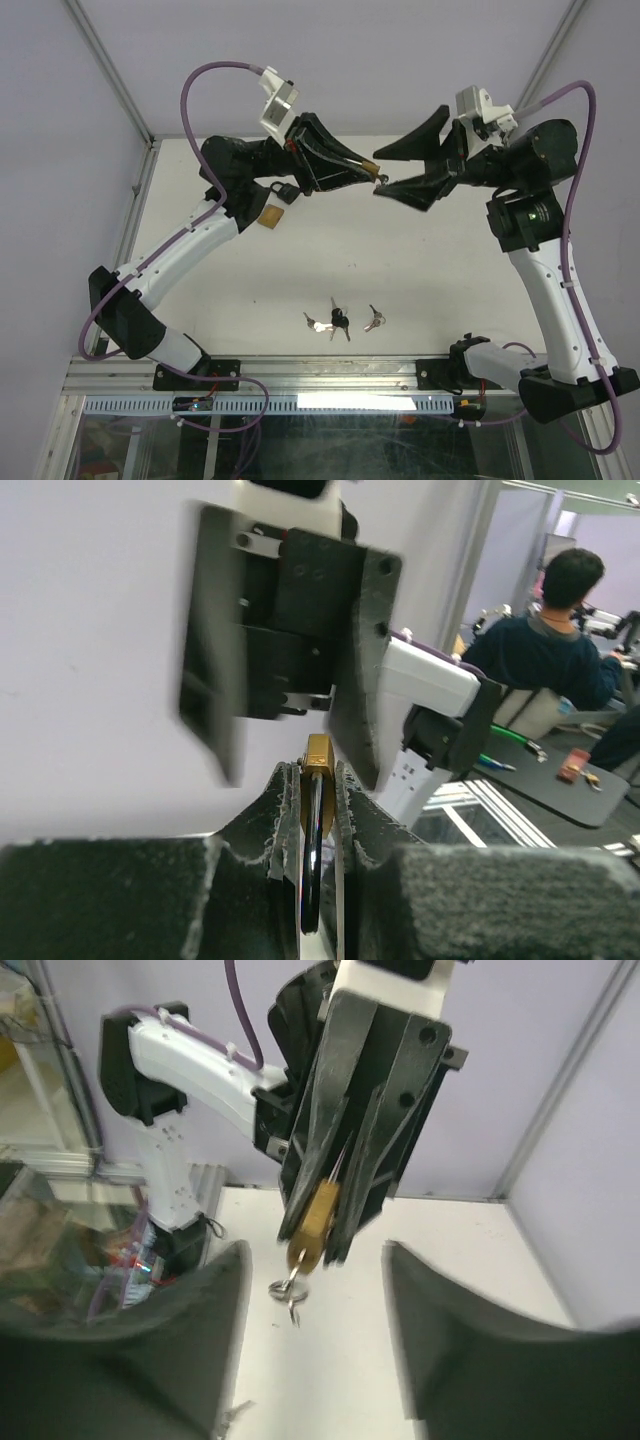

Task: Unlock with the key

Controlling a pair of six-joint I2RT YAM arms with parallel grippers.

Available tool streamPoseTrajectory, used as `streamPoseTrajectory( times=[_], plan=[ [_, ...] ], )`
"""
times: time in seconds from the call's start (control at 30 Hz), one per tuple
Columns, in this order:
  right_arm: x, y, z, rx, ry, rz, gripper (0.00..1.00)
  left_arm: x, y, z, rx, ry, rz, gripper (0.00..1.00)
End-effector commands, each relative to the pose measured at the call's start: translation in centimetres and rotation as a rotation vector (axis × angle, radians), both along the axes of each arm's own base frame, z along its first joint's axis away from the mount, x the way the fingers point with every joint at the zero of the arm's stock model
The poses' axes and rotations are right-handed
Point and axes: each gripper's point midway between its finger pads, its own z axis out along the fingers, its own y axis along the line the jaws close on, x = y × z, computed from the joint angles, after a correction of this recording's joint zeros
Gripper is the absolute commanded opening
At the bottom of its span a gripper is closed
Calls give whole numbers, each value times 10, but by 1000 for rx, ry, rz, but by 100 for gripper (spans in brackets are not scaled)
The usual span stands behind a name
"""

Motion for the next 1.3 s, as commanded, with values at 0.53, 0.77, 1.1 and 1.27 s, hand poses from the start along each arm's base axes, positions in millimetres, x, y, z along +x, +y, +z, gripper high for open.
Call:
streamPoseTrajectory(
  times=[0.53, 0.77, 1.1, 1.27],
  plan=[
    [24, -23, -1, 106, 211, -142, 71, 4, 36, -17, 19, -26, 119, 0],
    [11, 5, 14, 182, 238, -100, 34, 3, 37, -17, 15, -27, 123, 0],
    [4, 15, -14, 95, 333, -48, 38, 2, 39, -17, 10, -27, 133, 0],
    [1, 15, -21, 78, 340, -45, 35, 1, 39, -17, 10, -31, 134, 0]
  ],
)
